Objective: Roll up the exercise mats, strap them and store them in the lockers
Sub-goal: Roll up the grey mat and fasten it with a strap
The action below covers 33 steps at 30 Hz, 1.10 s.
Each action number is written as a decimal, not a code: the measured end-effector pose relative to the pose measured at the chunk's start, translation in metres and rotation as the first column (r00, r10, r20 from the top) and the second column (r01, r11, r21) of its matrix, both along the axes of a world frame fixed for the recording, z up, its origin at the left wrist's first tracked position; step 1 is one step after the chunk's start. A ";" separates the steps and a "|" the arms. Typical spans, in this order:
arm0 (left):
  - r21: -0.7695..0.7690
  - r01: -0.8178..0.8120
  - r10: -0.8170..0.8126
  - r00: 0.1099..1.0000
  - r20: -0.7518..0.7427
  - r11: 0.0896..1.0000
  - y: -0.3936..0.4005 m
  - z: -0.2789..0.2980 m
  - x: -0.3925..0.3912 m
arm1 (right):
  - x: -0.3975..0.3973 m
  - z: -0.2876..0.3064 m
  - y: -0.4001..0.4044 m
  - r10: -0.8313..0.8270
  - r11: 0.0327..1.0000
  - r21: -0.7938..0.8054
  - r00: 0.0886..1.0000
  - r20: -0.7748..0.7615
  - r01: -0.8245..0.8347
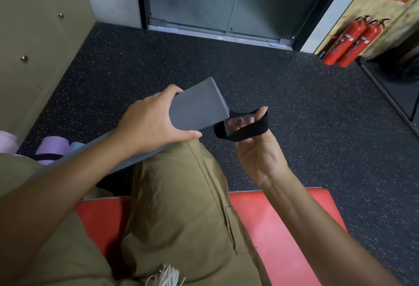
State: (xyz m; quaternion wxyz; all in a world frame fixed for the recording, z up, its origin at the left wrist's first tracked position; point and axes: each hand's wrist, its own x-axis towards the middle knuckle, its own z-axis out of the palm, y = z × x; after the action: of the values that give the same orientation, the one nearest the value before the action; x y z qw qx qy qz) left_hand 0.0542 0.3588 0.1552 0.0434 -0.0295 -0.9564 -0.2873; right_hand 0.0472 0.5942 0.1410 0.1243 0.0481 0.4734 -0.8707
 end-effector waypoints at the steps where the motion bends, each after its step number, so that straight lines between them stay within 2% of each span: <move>1: 0.002 -0.002 0.002 1.000 -0.002 1.000 0.000 0.000 0.000 | 0.000 0.000 0.000 -0.002 1.000 -0.024 1.000 0.015 0.003; 6: 0.009 -0.002 0.002 1.000 -0.008 1.000 -0.001 0.000 0.001 | -0.001 -0.001 -0.003 0.025 0.989 -0.145 1.000 0.018 -0.022; 11: 0.034 -0.010 0.010 1.000 -0.003 0.999 -0.004 -0.002 0.000 | -0.004 -0.001 -0.006 0.106 0.986 -0.120 0.991 -0.079 -0.115; 19: 0.028 0.000 0.001 1.000 -0.012 1.000 -0.004 -0.001 0.002 | -0.006 0.008 -0.005 0.040 0.991 -0.122 0.998 -0.041 -0.045; 28: 0.056 -0.017 0.018 1.000 -0.005 0.998 -0.008 -0.002 0.003 | -0.011 0.022 -0.002 0.108 0.994 -0.010 0.991 -0.073 -0.109; 33: 0.051 -0.016 0.017 1.000 -0.017 0.999 -0.008 -0.001 0.005 | -0.014 0.029 -0.001 0.189 0.980 0.097 0.967 -0.170 -0.174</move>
State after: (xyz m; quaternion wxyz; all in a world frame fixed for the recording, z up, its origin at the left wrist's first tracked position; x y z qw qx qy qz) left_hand 0.0588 0.3512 0.1541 0.0547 -0.0229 -0.9486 -0.3107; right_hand 0.0336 0.5934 0.1700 0.1584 -0.0685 0.5203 -0.8364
